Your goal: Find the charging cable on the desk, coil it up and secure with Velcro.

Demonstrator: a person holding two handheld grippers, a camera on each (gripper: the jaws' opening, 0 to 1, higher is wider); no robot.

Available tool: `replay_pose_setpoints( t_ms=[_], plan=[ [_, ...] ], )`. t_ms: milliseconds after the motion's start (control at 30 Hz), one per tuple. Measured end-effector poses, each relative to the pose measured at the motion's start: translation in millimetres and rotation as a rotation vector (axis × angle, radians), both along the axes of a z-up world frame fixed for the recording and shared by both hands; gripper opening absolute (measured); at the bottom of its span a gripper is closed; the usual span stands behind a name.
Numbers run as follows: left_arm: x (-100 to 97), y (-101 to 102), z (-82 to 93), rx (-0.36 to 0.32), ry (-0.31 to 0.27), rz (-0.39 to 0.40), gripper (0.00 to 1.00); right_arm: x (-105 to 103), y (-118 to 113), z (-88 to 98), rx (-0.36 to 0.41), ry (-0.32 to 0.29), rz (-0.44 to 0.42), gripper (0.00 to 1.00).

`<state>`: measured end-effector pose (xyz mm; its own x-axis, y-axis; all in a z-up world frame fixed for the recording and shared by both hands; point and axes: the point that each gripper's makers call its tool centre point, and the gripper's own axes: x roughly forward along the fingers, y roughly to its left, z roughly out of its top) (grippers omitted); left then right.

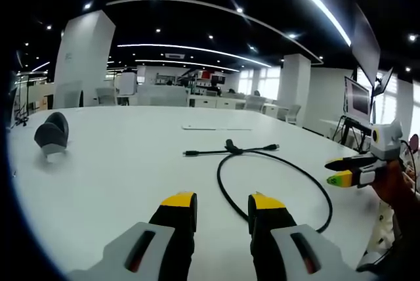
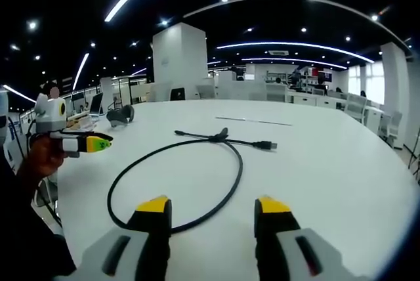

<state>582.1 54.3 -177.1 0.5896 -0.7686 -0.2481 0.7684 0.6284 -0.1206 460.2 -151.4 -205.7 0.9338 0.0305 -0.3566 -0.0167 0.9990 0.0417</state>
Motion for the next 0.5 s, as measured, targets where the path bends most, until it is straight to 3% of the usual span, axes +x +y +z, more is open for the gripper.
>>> replay_pose_setpoints(
  t_ms=[500],
  plan=[
    [0.5, 4.2, 1.2, -0.019, 0.009, 0.010, 0.30, -0.6, 1.4, -3.3, 0.003, 0.005, -0.002, 0.52]
  ],
)
